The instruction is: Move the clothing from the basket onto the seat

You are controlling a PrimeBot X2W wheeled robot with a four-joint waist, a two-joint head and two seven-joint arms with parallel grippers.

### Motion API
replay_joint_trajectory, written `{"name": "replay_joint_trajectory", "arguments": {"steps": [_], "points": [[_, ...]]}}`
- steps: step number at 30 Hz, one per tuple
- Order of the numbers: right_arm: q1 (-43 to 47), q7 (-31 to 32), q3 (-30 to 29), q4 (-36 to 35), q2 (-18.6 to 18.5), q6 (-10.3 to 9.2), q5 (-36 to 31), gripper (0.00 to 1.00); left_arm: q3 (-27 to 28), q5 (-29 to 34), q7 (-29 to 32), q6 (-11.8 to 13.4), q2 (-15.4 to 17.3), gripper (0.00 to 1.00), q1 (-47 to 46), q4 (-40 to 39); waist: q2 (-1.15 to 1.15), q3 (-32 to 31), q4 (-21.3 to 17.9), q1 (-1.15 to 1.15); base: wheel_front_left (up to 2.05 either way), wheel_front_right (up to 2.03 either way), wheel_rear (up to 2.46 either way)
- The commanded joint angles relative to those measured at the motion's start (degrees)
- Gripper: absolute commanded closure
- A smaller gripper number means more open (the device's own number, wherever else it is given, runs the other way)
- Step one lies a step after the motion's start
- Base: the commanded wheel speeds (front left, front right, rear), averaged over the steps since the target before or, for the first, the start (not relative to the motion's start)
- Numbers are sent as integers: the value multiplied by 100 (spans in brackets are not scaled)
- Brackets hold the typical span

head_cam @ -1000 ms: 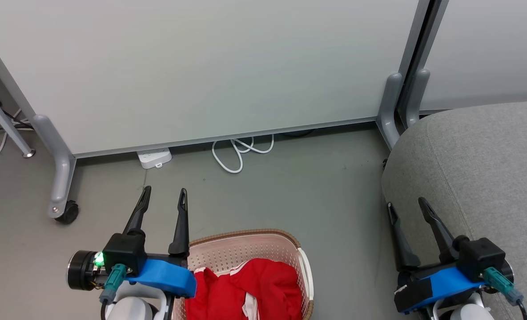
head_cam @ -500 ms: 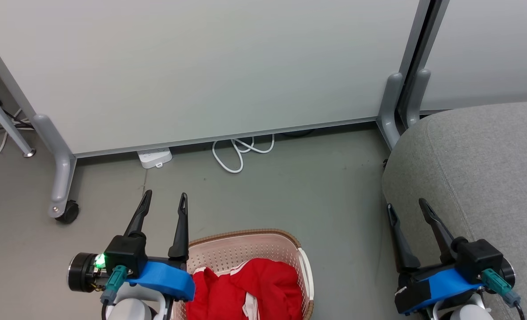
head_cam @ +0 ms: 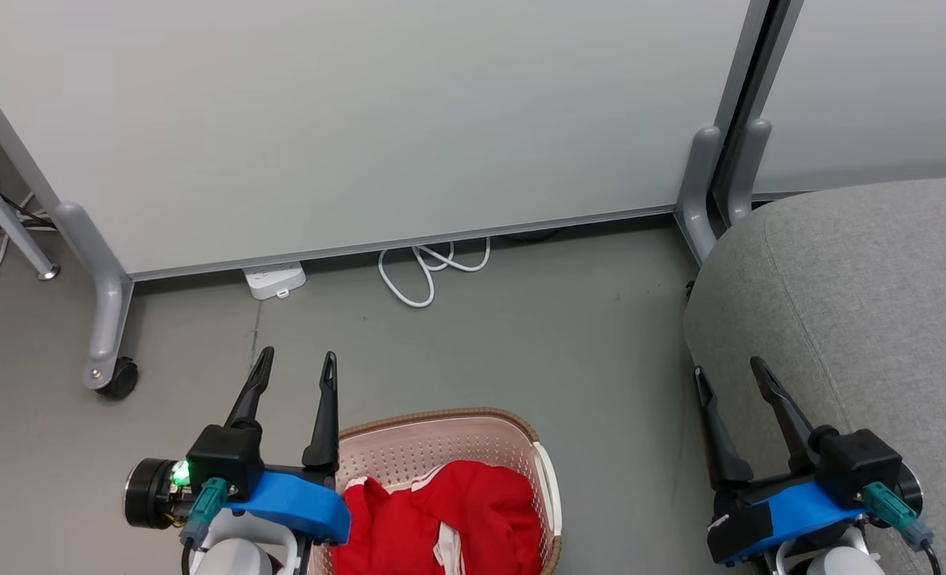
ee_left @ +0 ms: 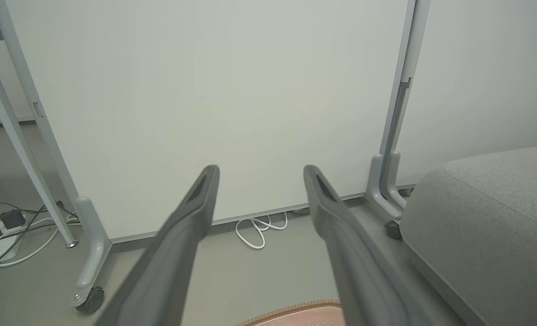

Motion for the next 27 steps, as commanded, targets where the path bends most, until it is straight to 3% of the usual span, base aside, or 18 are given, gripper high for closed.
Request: {"name": "replay_joint_trajectory", "arguments": {"steps": [1, 13, 20, 27], "points": [[-100, -24, 3, -9, -32, 3, 49, 0, -12, -1, -29, -50, -8, 0, -95, 43, 0, 40, -15, 0, 0, 0, 0], [-427, -23, 105, -104, -31, 3, 22, 0, -179, 142, -29, -296, 93, 0, -758, 588, 0, 762, -261, 0, 0, 0, 0], [-812, -22, 155, -192, -29, 3, 57, 0, -561, 204, -25, -347, 344, 0, -1323, 1197, 0, 1456, -502, 0, 0, 0, 0], [-1255, -22, 276, -313, -27, 3, 125, 0, -1297, 71, -25, -332, 712, 0, -1930, 1927, 0, 2188, -761, 0, 0, 0, 0]]}}
